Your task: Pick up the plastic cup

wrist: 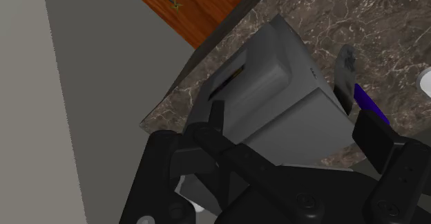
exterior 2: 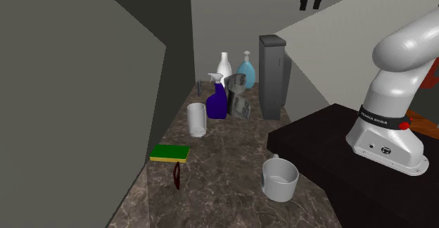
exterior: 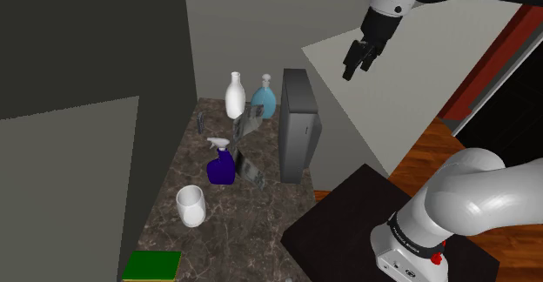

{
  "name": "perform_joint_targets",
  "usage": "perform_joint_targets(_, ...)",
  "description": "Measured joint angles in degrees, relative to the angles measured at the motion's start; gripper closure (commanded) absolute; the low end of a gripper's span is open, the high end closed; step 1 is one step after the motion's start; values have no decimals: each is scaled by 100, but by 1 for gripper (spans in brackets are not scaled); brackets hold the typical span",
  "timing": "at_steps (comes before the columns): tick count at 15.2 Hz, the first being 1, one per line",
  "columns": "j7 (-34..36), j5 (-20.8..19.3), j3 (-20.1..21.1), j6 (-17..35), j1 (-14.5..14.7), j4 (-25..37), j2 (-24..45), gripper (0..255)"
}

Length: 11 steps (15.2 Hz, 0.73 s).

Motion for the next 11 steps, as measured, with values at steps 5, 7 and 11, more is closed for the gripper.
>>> perform_joint_targets(5, 376, 166, 311, 376, 106, -293, 117, 0)
perform_joint_targets(7, 631, 274, 528, 638, 179, -404, 286, 0)
perform_joint_targets(11, 1042, 422, 870, 1182, 280, -637, 625, 0)
